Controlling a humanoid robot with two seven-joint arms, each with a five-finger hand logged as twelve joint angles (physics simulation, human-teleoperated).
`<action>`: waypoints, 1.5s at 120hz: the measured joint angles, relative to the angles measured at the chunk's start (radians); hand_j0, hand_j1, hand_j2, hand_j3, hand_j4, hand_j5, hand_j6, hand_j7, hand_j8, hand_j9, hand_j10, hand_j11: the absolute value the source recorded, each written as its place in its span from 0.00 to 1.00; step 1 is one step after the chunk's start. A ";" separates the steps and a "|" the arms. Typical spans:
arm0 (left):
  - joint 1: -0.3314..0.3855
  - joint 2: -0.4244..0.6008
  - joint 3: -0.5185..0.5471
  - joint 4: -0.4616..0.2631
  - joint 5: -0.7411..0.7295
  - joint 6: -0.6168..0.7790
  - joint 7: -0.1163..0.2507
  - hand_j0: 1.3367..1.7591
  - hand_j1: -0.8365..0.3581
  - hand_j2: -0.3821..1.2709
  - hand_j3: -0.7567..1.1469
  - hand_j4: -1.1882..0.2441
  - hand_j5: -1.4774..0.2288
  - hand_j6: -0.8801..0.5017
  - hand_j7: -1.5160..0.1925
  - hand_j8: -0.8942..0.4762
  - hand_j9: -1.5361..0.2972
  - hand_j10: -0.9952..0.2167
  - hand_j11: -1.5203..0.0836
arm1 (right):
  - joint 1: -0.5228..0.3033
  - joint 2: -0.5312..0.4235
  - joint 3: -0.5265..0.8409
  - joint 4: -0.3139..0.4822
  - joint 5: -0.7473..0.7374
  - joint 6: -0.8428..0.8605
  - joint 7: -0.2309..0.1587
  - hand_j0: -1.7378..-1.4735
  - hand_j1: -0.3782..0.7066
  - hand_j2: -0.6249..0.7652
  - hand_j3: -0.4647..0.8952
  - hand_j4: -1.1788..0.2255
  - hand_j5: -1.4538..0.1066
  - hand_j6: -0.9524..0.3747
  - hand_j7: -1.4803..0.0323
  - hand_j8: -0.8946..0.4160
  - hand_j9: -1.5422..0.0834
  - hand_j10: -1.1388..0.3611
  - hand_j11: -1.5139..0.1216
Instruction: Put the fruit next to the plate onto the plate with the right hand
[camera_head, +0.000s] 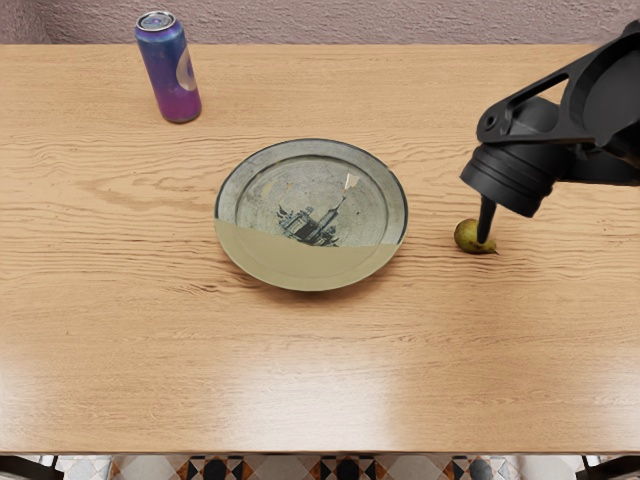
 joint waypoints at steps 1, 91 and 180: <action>0.000 0.000 0.000 0.000 0.000 0.000 0.000 0.76 0.99 0.23 0.40 0.83 0.87 0.64 0.89 0.65 0.84 0.82 0.95 | -0.003 0.004 0.003 0.001 0.002 -0.007 0.000 0.30 0.04 0.45 0.34 0.83 0.92 0.70 0.96 0.67 0.94 0.75 0.91; 0.000 0.000 0.000 0.000 0.000 0.000 0.000 0.76 0.99 0.23 0.40 0.83 0.87 0.64 0.89 0.65 0.84 0.82 0.95 | -0.265 -0.054 0.141 -0.082 -0.058 -0.095 0.000 0.30 0.14 0.43 0.34 0.76 0.84 0.64 0.89 0.60 0.86 0.69 0.84; 0.000 0.000 0.000 0.000 0.000 0.000 0.000 0.76 0.99 0.23 0.40 0.83 0.87 0.64 0.89 0.65 0.84 0.82 0.95 | -0.601 -0.116 0.259 -0.358 -0.357 -0.095 0.000 0.30 0.20 0.43 0.34 0.73 0.80 0.60 0.84 0.56 0.82 0.65 0.80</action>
